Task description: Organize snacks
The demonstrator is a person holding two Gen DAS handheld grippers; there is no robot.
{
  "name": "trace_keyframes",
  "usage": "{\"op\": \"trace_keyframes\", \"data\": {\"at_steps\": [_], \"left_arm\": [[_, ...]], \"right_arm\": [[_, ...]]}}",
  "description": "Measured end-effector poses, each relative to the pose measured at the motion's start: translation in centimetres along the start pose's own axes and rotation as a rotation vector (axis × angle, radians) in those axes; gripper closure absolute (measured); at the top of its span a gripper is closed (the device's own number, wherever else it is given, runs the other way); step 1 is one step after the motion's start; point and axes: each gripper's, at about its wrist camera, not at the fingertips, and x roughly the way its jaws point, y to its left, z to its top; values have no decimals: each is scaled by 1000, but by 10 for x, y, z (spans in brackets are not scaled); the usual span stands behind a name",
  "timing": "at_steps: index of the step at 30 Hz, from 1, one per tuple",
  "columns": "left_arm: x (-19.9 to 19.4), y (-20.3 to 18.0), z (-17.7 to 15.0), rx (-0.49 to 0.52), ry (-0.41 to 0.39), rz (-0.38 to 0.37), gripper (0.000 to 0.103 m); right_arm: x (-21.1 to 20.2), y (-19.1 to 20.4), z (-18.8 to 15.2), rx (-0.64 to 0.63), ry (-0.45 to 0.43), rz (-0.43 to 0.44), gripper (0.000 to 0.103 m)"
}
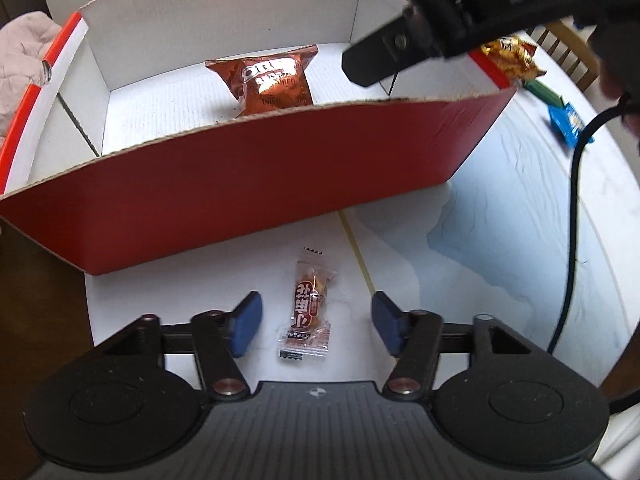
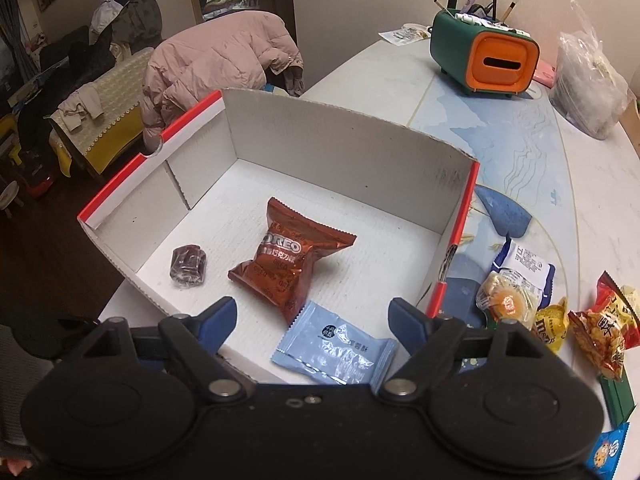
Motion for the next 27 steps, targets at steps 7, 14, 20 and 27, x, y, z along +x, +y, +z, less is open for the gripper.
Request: {"op": "trace_keyframes", "data": {"at_steps": [7, 14, 20, 27], "left_arm": [[5, -6, -1, 26, -26, 40, 77], [3, -8, -2, 7, -67, 52, 88], [-33, 5, 4, -93, -128, 5, 88], [-97, 22, 21, -175, -249, -58, 88]], "right_arm": [[-3, 1, -1, -4, -15, -1, 21], [-5, -1, -3, 10, -22, -5, 21], [-15, -10, -7, 52, -26, -2, 24], [-50, -30, -10, 117, -89, 9, 23]]}}
